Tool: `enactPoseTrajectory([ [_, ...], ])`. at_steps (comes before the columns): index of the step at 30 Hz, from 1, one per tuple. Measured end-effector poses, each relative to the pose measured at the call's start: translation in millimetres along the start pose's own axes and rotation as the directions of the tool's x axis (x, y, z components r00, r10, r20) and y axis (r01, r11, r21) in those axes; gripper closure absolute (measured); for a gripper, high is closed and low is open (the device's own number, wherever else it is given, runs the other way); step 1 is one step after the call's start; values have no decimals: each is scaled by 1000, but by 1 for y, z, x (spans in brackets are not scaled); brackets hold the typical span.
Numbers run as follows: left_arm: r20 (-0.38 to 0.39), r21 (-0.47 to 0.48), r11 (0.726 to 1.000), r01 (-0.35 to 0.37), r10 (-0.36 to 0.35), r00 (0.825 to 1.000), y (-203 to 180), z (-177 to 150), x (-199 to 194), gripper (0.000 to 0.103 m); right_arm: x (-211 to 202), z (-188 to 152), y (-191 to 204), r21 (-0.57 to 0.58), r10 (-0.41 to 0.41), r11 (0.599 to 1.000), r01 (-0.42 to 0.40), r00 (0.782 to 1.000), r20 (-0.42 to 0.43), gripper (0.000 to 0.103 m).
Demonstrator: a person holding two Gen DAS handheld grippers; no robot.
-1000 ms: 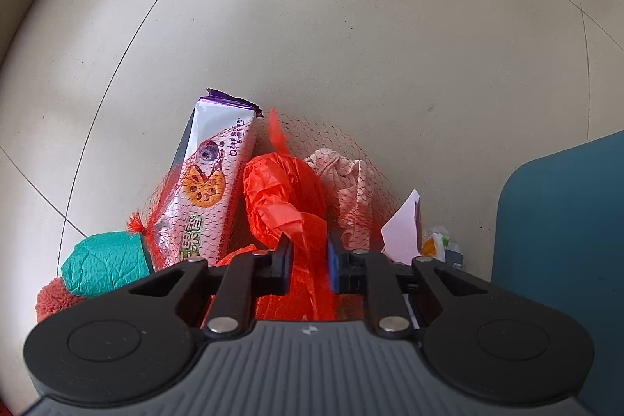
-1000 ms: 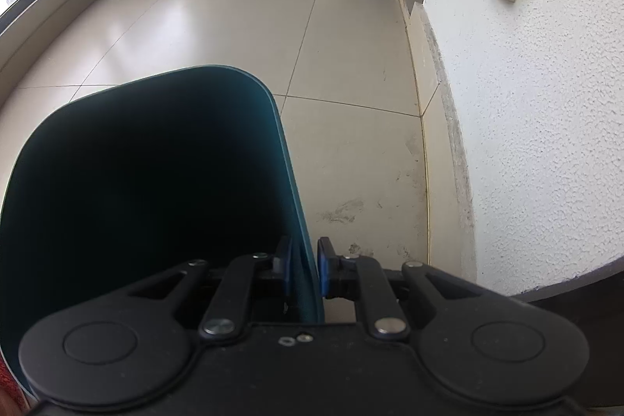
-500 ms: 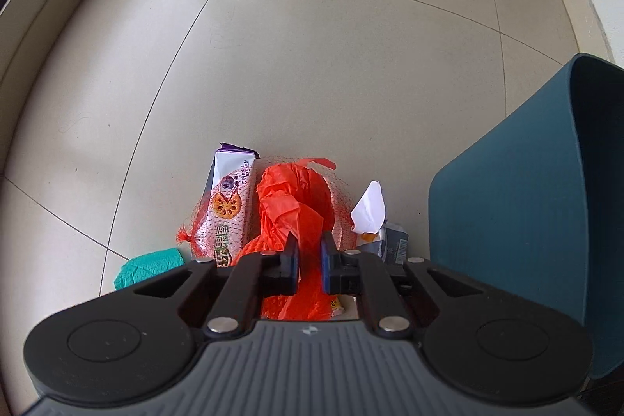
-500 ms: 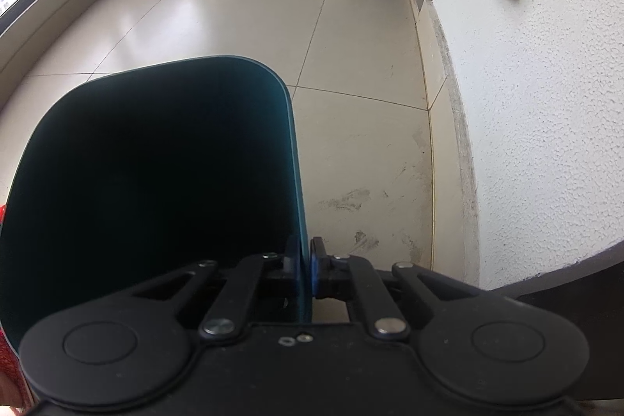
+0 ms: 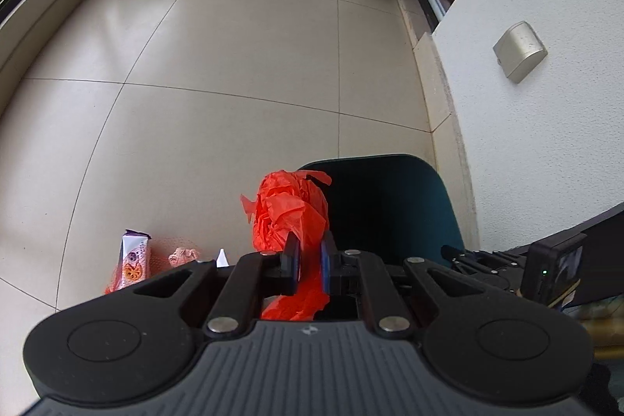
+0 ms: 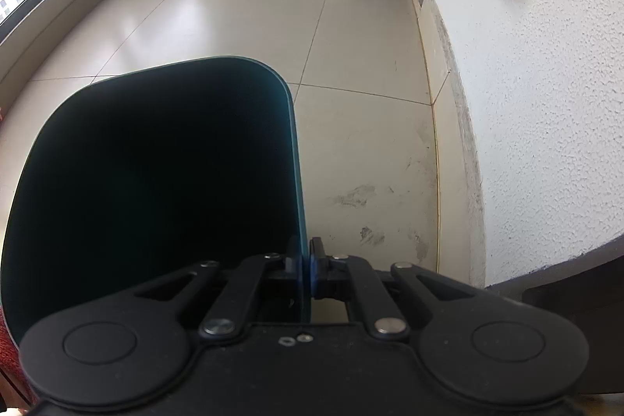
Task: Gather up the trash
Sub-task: 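Lift the red plastic bag into the teal wastebasket and open the left gripper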
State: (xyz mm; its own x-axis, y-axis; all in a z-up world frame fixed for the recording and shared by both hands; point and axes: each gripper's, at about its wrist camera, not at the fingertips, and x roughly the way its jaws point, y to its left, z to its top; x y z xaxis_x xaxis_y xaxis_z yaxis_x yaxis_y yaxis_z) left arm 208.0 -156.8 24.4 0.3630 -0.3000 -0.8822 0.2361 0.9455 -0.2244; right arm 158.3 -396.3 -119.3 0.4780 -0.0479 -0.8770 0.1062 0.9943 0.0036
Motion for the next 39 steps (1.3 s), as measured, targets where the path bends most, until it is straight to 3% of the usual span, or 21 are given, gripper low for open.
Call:
enactPoseTrajectory([
  [5, 6, 66, 996, 52, -53, 999, -51, -1, 34, 93, 5, 4, -3, 0, 2, 1000, -2, 1000, 1, 99],
  [10, -45, 95, 994, 43, -39, 998, -73, -2, 92, 93, 0, -9, 4, -3, 3, 1000, -3, 1000, 6, 99],
  [14, -106, 122, 992, -20, 33, 994, -79, -9, 144, 93, -1, -13, 5, -4, 8, 1000, -8, 1000, 8, 100],
  [20, -174, 146, 986, -79, 104, 979, -72, -23, 187, 93, -2, -13, 4, -3, 13, 1000, -13, 1000, 6, 100],
  [28, -241, 166, 981, -98, 136, 961, -68, -41, 214, 93, -1, -11, 5, -11, 6, 1000, -6, 1000, 5, 100],
  [35, -228, 149, 987, -61, 94, 969, -58, -54, 204, 90, 2, -10, 8, -14, -3, 1000, 3, 1000, 2, 99],
  [38, -197, 147, 989, -21, 50, 979, -59, -50, 194, 79, 2, -10, 8, -14, -4, 1000, 4, 1000, 0, 99],
  [39, -185, 146, 989, -9, 36, 982, -59, -50, 189, 68, 2, -10, 8, -15, -4, 1000, 4, 1000, -1, 99],
])
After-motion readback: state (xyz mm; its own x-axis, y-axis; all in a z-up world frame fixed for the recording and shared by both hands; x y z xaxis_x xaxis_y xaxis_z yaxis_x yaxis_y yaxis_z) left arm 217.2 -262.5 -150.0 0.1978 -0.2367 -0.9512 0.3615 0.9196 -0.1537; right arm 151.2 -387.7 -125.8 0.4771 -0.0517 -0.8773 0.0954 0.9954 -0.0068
